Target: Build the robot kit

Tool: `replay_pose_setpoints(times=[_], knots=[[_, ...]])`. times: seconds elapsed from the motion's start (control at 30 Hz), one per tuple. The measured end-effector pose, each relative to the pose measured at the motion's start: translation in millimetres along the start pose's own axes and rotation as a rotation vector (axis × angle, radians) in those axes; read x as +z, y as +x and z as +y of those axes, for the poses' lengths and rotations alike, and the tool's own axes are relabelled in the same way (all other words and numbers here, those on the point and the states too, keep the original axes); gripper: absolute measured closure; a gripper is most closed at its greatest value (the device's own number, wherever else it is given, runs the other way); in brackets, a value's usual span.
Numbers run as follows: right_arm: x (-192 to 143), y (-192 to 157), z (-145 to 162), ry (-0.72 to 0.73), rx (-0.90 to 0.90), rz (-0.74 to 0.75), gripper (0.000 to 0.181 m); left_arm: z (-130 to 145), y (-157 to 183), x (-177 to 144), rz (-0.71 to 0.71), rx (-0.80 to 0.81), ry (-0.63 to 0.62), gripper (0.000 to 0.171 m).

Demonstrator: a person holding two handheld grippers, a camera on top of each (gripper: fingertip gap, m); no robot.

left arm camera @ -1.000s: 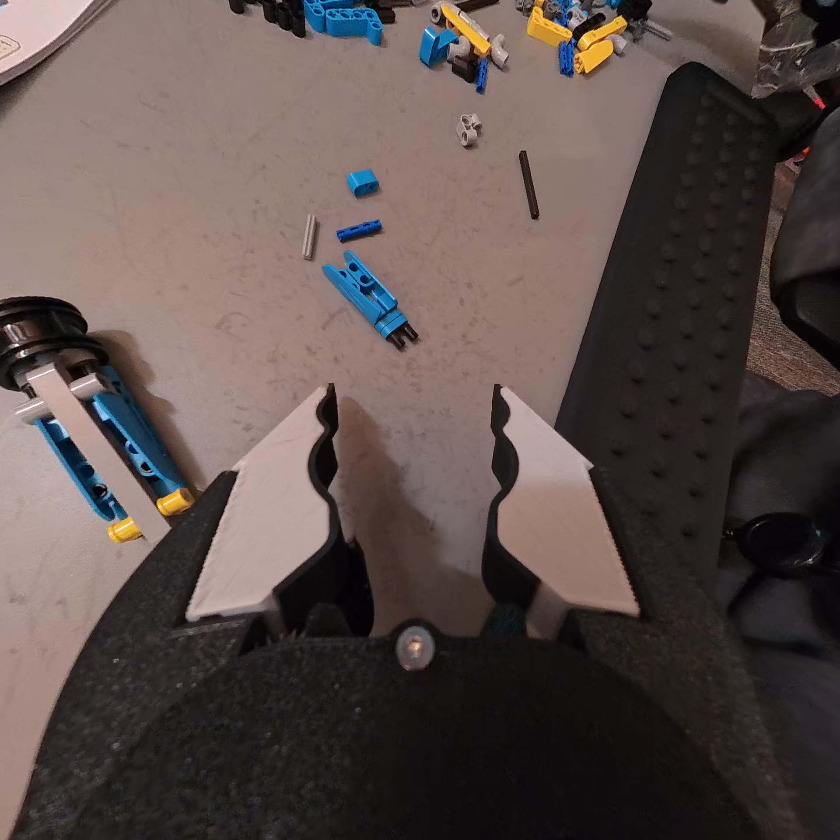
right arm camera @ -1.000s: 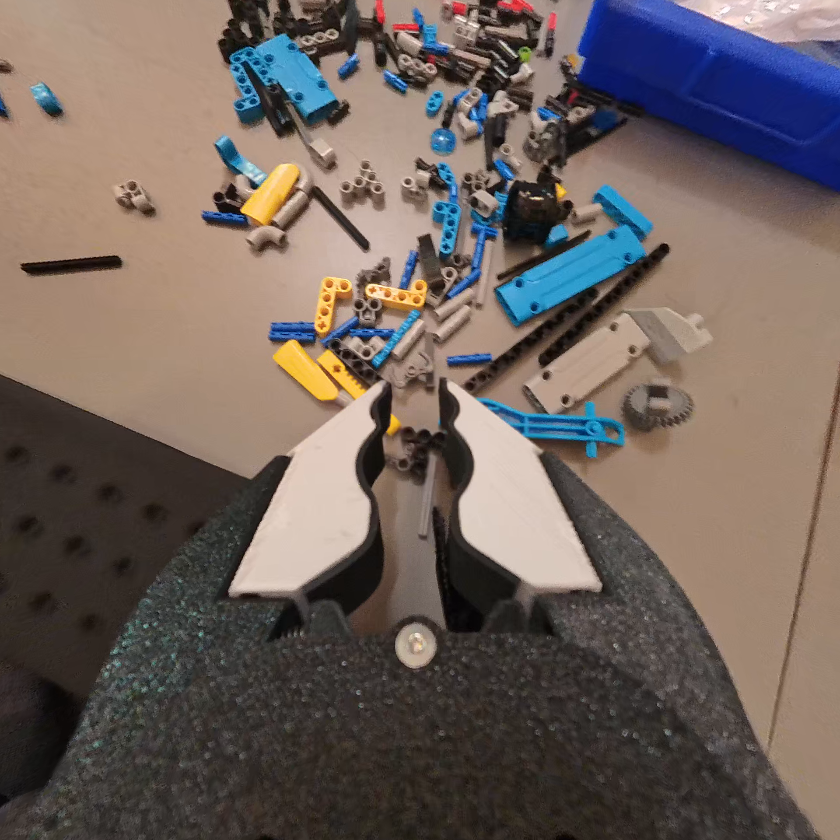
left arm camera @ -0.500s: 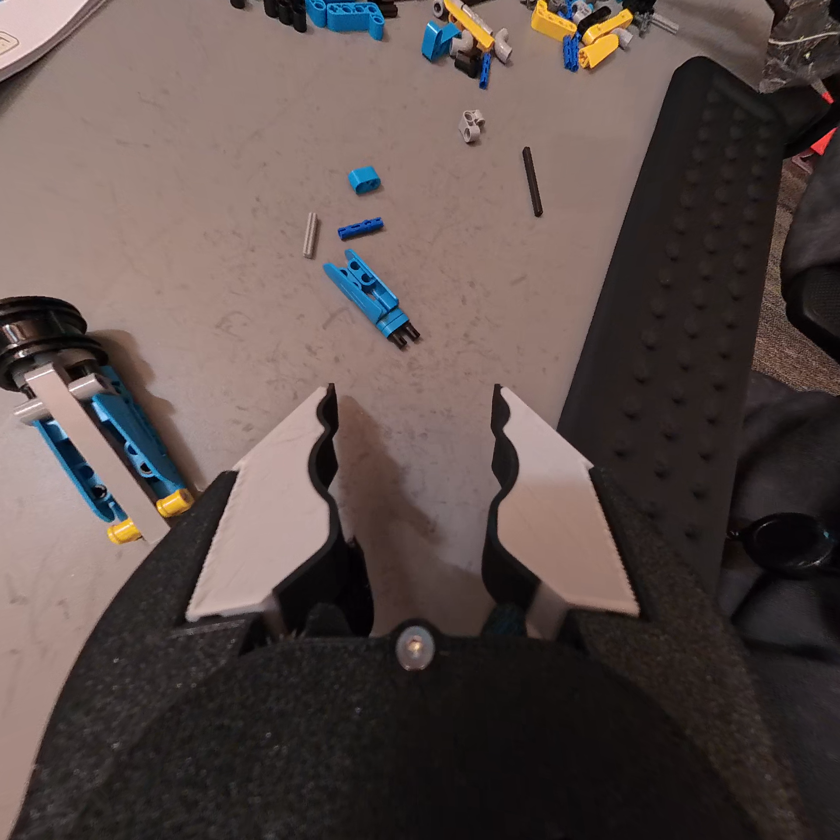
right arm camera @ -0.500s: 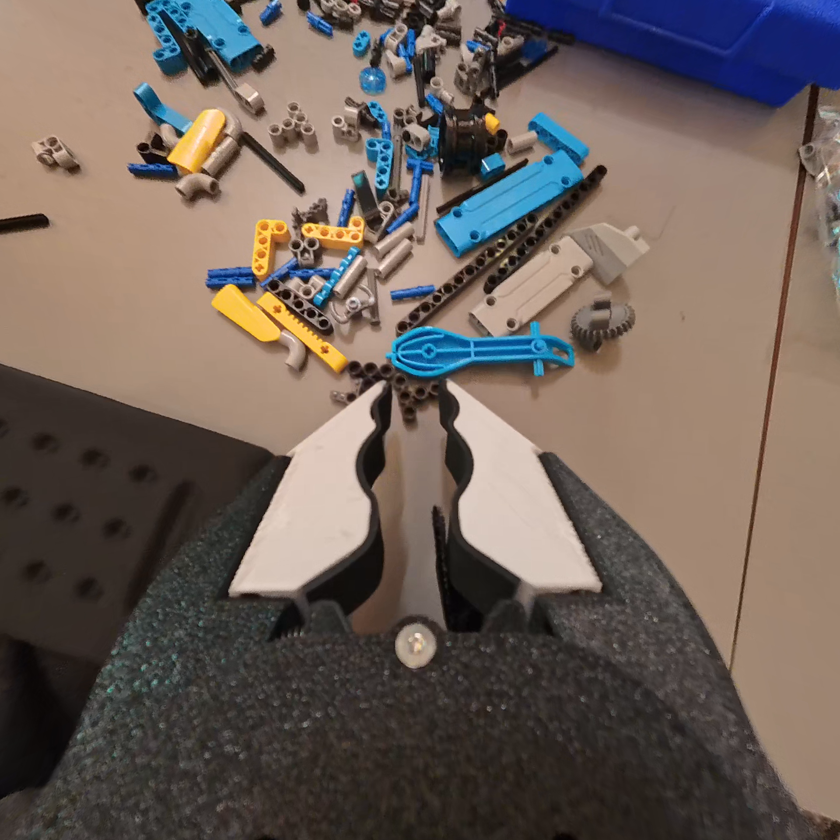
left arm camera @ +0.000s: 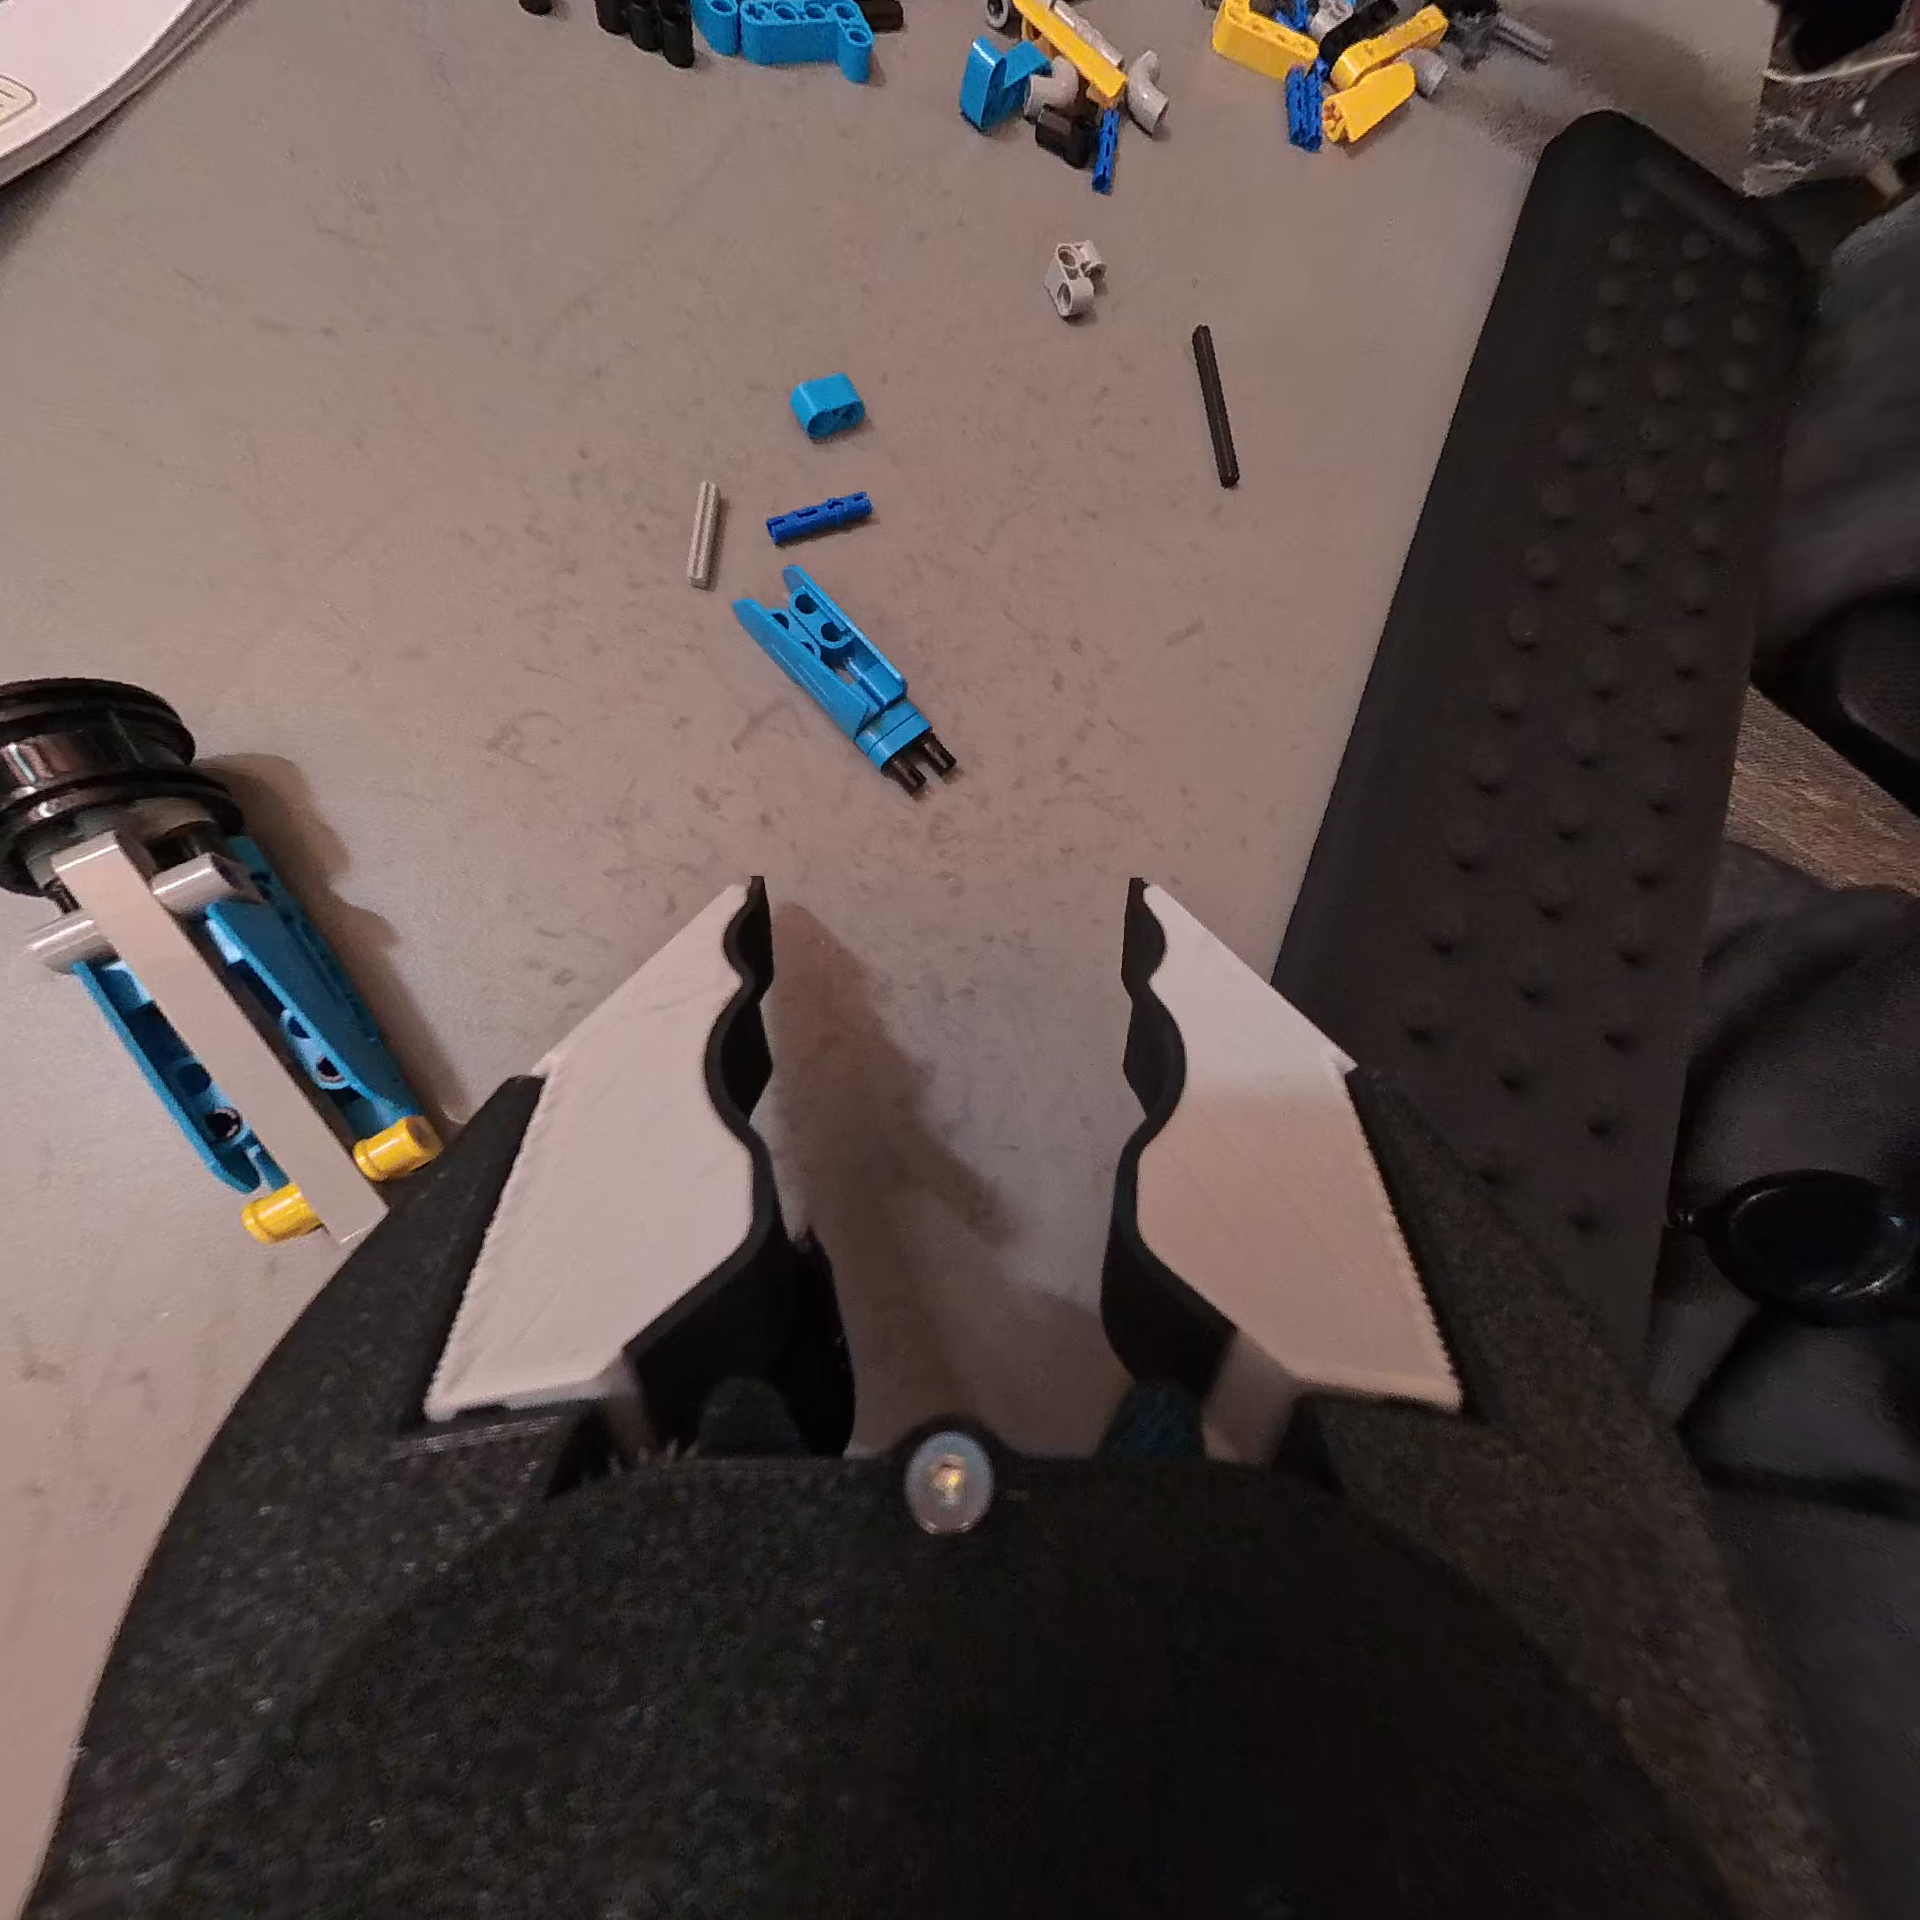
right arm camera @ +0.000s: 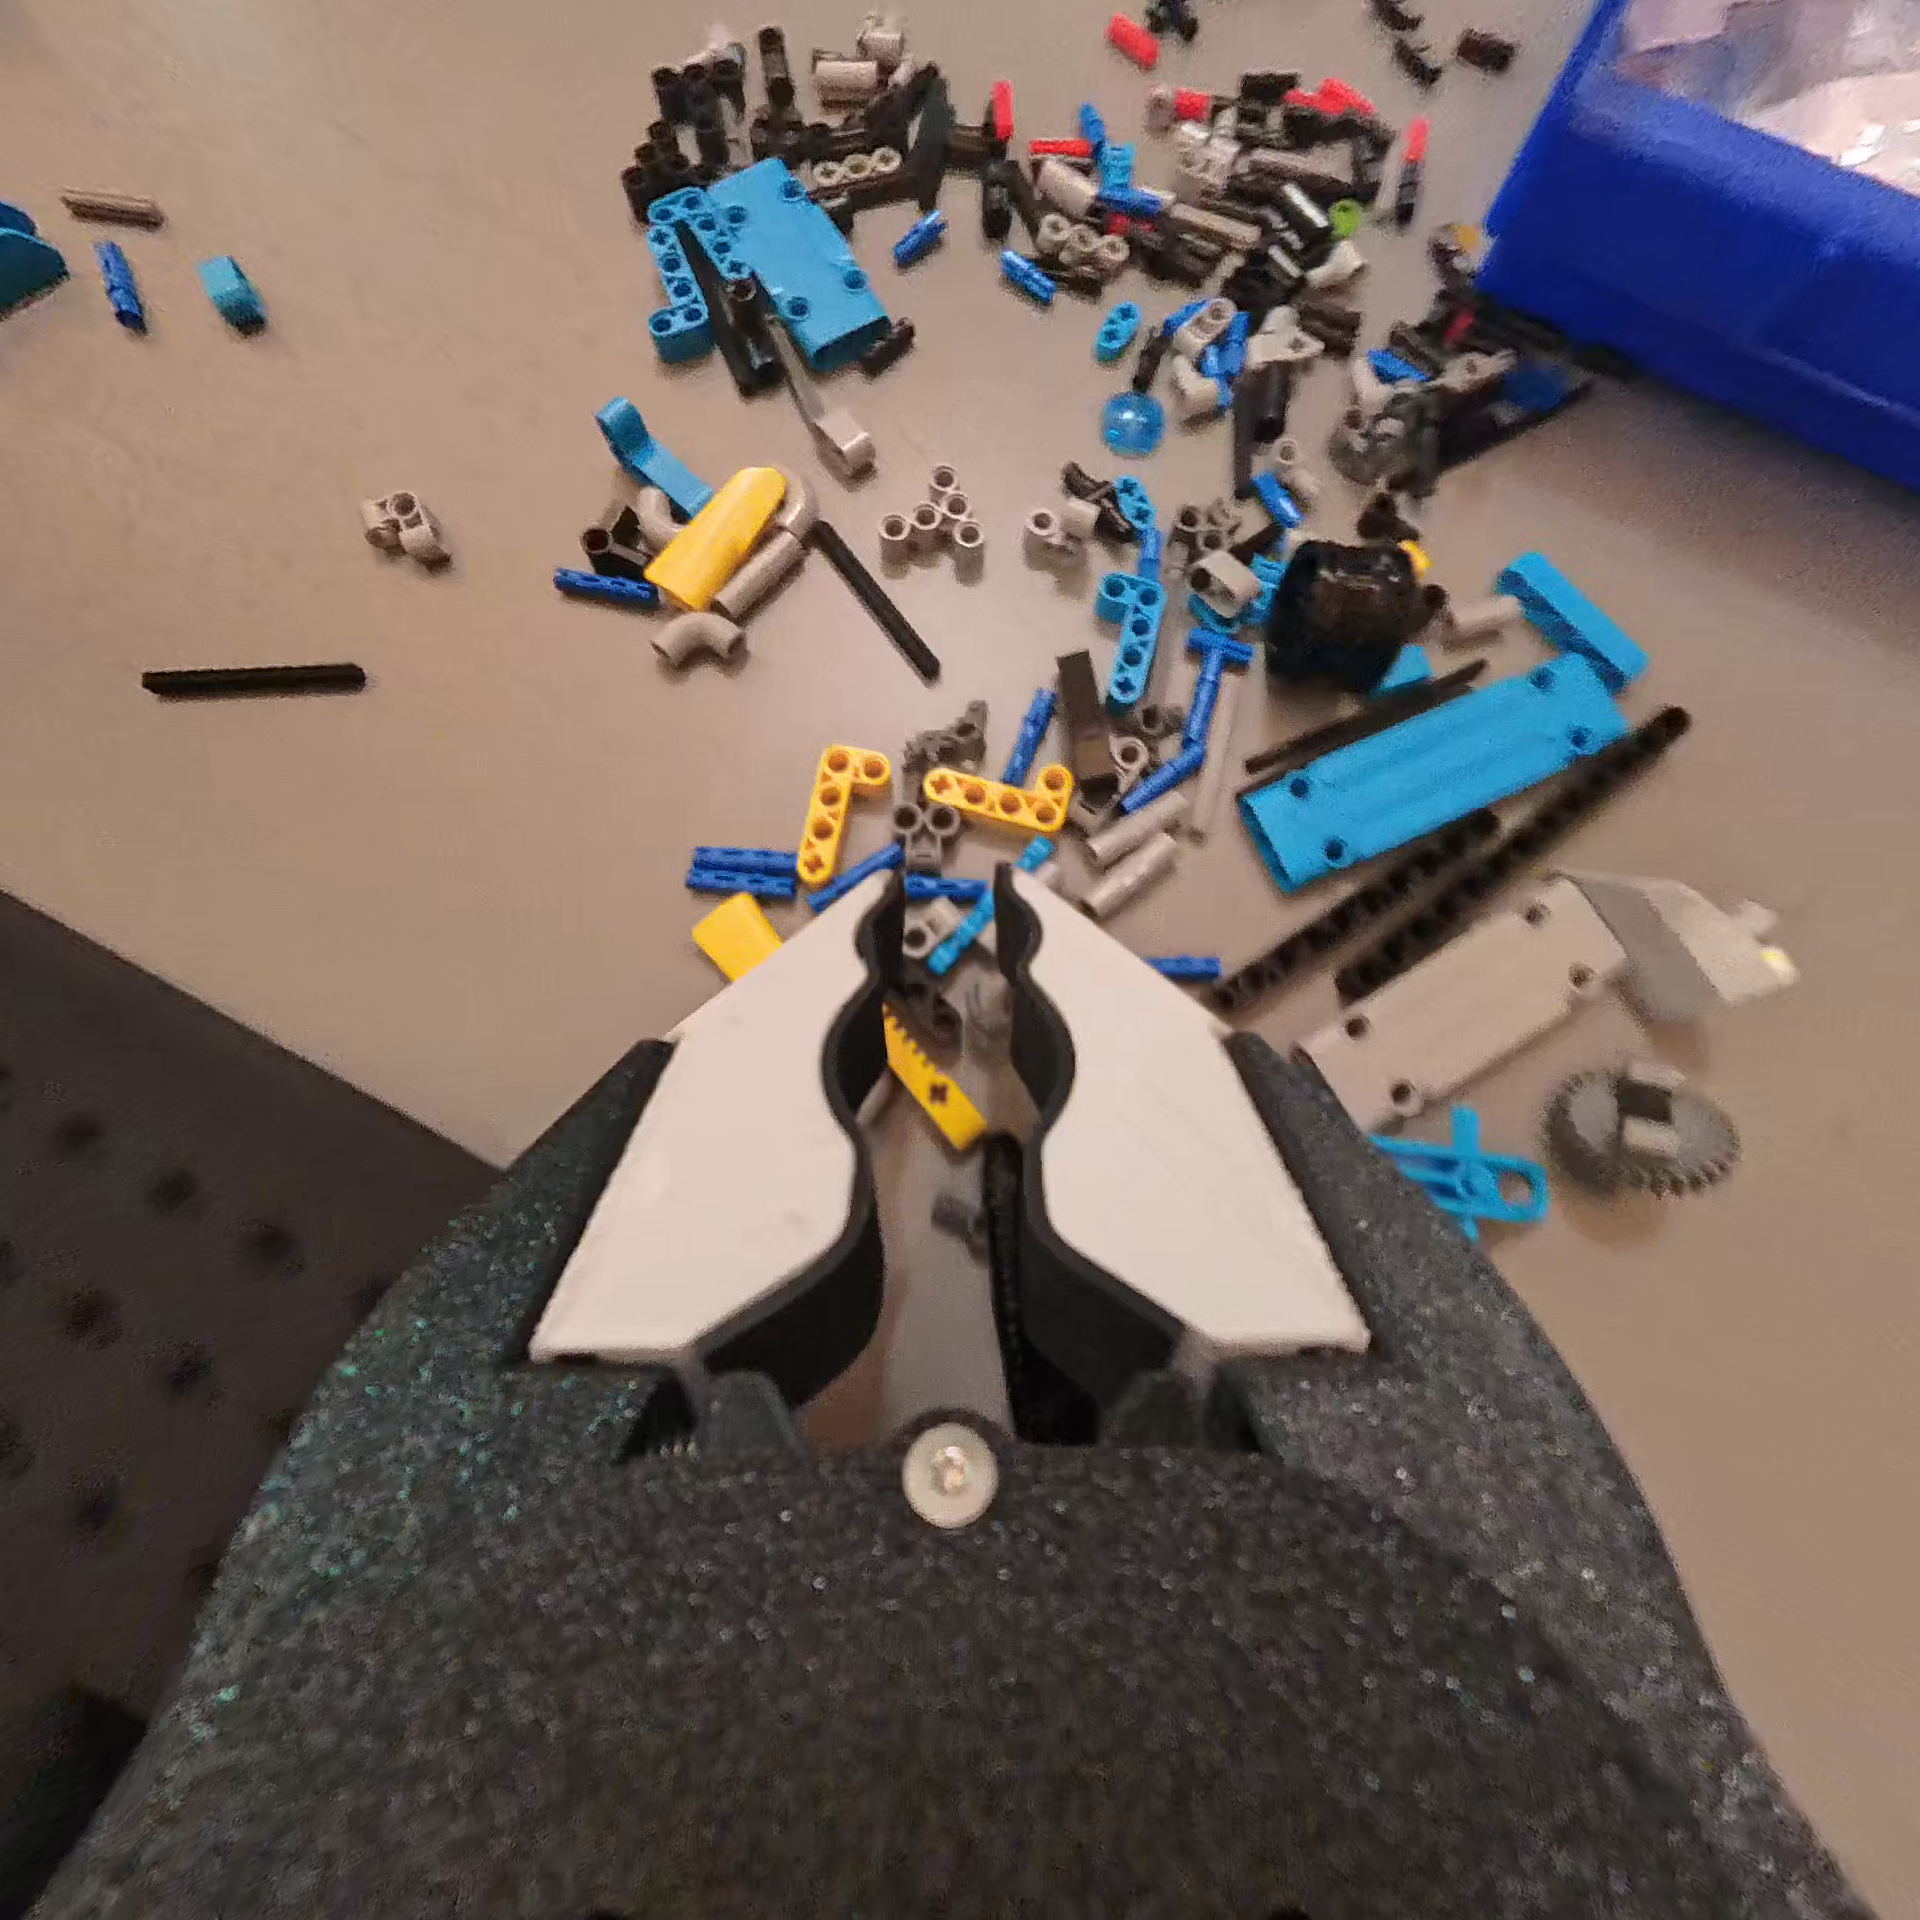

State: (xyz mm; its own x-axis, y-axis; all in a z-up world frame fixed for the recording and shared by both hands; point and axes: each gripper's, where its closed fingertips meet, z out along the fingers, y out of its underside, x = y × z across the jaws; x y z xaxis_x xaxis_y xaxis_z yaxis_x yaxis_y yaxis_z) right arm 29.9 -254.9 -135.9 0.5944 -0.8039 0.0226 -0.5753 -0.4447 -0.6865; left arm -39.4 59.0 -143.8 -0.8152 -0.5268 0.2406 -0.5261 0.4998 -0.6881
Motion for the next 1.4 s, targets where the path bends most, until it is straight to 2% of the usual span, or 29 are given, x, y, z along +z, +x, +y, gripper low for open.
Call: replay_pose_setpoints(times=[0.37,0.57,0.73,0.9,1.03,1.13,1.23,1.4], knots=[[26,-8,3,-0.028,0.027,-0.08,0.167,0,1,0,0.011,-0.004,0.001,0.104],[19,-10,-3,-0.022,0.016,-0.082,0.174,-1,1,0,0.017,-0.009,0.004,0.103],[3,-21,-29,0.043,-0.027,-0.071,0.174,0,1,0,0.013,-0.005,0.002,0.103],[8,-65,-70,0.086,-0.141,-0.138,0.174,1,0,1,0.018,-0.006,0.001,0.103],[44,-97,-84,0.021,-0.293,-0.165,0.174,-1,0,-1,0.063,-0.048,0.019,0.103],[70,-136,-92,0.005,-0.315,-0.317,0.174,-2,-5,-3,0.056,-0.065,0.035,0.103],[85,-175,-94,-0.006,-0.327,-0.459,0.174,0,-13,-1,-0.005,-0.045,0.015,0.103],[103,-197,-82,-0.031,-0.386,-0.476,0.173,1,-19,1,-0.065,-0.014,-0.001,0.104]])
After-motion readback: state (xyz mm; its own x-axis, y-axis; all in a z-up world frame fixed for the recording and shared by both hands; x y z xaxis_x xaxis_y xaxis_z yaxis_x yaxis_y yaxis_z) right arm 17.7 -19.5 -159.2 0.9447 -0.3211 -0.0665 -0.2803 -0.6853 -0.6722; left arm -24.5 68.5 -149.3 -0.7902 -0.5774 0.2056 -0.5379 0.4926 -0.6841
